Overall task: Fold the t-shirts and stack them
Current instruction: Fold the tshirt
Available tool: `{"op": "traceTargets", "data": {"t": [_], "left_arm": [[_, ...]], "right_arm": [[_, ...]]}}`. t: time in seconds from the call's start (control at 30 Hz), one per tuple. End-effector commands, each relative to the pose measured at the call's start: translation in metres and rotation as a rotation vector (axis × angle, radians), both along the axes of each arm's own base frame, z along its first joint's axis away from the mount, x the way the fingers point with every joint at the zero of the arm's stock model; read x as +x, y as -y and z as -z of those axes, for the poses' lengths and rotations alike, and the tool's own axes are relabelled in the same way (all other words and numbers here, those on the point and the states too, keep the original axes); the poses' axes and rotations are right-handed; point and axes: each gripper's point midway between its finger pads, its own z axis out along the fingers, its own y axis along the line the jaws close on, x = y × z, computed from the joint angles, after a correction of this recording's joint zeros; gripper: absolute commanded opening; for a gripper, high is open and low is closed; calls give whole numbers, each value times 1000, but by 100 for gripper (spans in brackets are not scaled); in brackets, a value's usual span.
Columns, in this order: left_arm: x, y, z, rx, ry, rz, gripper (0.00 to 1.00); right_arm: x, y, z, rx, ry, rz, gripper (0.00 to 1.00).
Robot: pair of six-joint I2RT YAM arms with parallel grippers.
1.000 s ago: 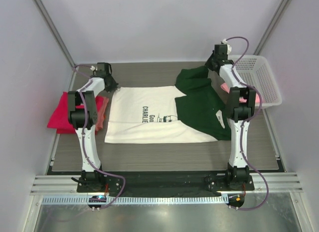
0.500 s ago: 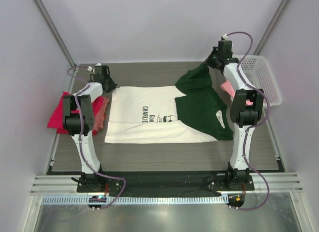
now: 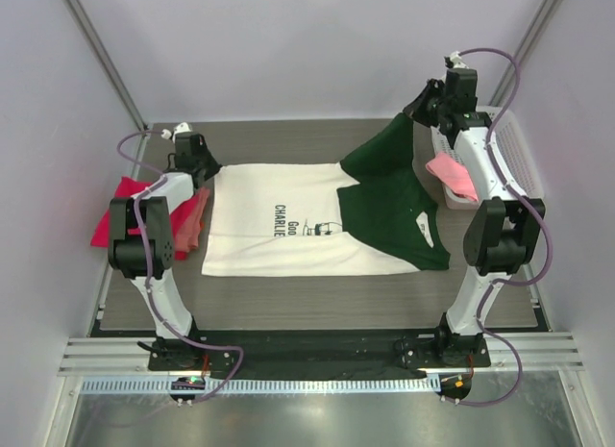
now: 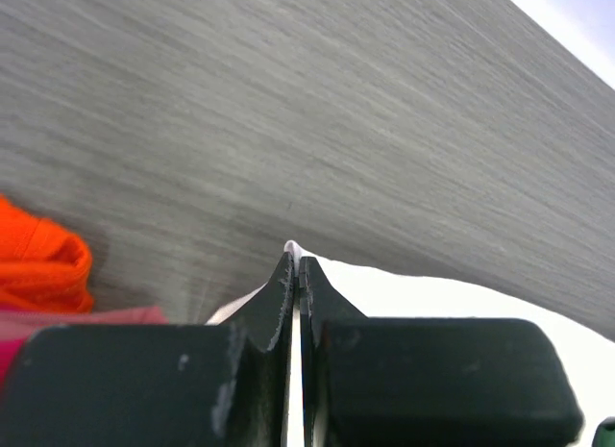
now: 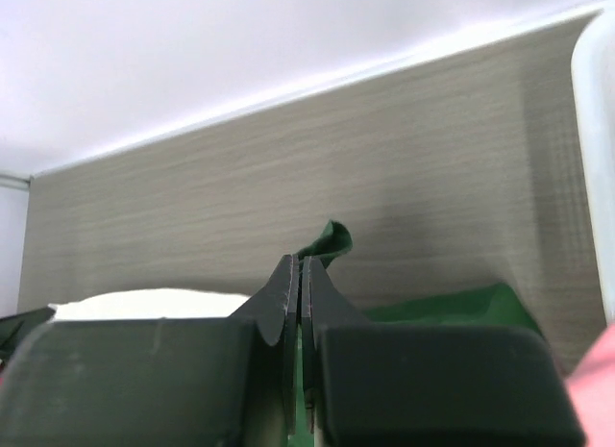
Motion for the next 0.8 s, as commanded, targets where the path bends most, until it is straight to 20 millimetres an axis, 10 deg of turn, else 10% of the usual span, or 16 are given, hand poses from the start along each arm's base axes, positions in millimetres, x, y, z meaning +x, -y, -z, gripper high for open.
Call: {"op": "traceTargets", "data": {"t": [0.0, 0.33, 0.77], "left_arm": [[3, -6, -48, 41, 152, -6, 0], [-29, -10, -70, 80, 202, -5, 0], [-65, 3, -48, 69, 199, 71, 0]], "right_arm": [[-25, -4, -21, -12, 25, -42, 1], [-82, -2, -29, -22, 22, -48, 1], [-155, 3, -8, -37, -11, -34, 1]]}}
